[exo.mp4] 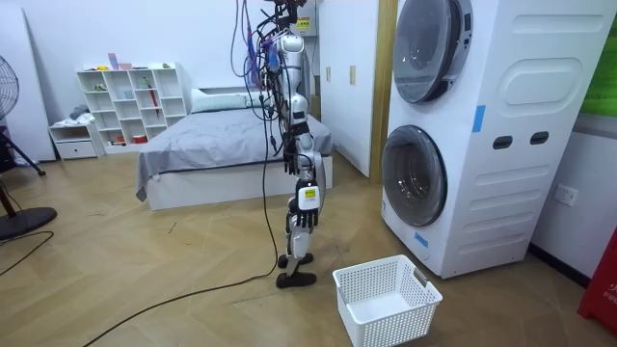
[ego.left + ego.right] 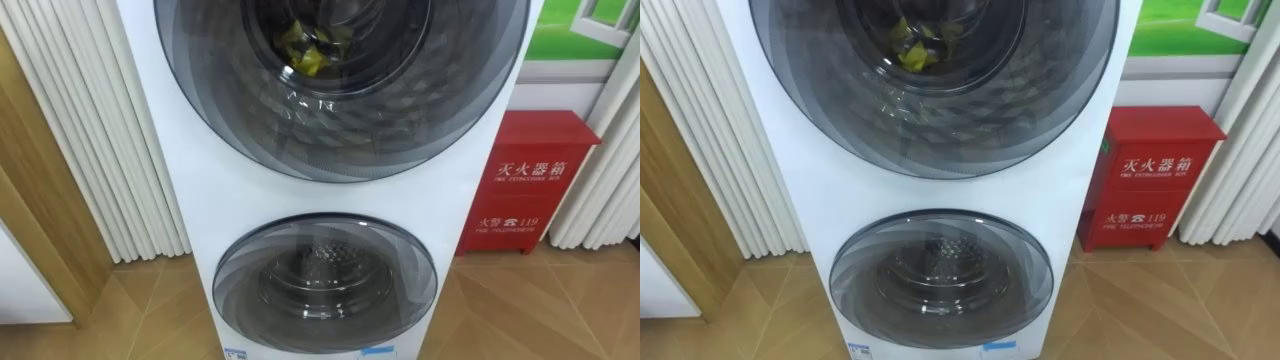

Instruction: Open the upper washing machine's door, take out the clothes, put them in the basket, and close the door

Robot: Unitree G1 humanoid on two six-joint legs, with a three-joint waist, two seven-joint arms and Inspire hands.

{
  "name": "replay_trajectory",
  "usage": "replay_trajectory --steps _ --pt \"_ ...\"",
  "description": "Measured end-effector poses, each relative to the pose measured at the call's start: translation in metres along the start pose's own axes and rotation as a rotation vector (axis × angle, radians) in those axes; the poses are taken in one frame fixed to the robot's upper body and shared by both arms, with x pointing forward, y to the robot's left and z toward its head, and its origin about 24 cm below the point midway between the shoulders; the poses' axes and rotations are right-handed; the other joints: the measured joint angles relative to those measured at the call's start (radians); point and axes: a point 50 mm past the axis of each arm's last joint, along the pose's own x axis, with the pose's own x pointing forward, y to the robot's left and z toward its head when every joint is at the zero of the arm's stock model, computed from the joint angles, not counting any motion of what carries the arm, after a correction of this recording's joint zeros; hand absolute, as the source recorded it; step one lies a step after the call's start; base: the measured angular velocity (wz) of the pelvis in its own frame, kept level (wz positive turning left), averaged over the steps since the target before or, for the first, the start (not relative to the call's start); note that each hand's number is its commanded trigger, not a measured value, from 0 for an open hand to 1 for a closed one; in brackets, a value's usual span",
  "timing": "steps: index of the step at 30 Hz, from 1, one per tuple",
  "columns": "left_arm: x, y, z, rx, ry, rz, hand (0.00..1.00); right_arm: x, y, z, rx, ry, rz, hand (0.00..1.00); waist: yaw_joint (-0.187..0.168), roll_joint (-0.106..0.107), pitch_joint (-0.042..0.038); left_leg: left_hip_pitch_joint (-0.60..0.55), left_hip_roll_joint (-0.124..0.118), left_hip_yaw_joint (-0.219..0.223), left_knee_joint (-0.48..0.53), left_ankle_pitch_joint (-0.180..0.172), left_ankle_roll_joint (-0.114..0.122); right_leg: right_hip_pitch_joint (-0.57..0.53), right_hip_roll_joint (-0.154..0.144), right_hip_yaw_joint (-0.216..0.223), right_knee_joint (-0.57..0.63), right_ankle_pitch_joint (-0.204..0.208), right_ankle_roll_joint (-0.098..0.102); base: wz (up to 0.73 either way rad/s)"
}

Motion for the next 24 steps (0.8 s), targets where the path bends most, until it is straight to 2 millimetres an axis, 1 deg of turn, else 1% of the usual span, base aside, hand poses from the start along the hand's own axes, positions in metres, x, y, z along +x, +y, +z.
replay_trajectory --steps 13,20,24 --pt "0.0 -0.0009 -0.0003 -0.003 0.002 -0.019 0.0 -0.0002 -0.0001 0.0028 0.005 -0.006 0.004 0.0 0.001 -0.007 0.0019 -0.002 0.0 0.001 -0.008 0.0 0.0 -0.001 0.0 -0.002 0.0 -0.001 0.001 0.0" --pt "0.0 -0.0025 -0.0006 -0.005 0.002 -0.047 0.0 -0.0002 -0.0001 0.0032 0.01 -0.009 0.004 0.0 0.001 -0.009 0.0016 0.0 0.0 0.001 -0.008 0.0 0.0 -0.003 0.0 -0.004 0.0 -0.001 0.002 0.0" --pt "0.0 -0.0022 0.0029 -0.007 -0.016 -0.049 0.0 -0.0001 -0.0003 0.0029 0.04 -0.011 -0.005 0.0 0.001 -0.008 0.0016 0.0 0.0 0.001 -0.009 0.0 0.0 -0.002 0.0 -0.002 -0.001 -0.001 0.002 0.0"
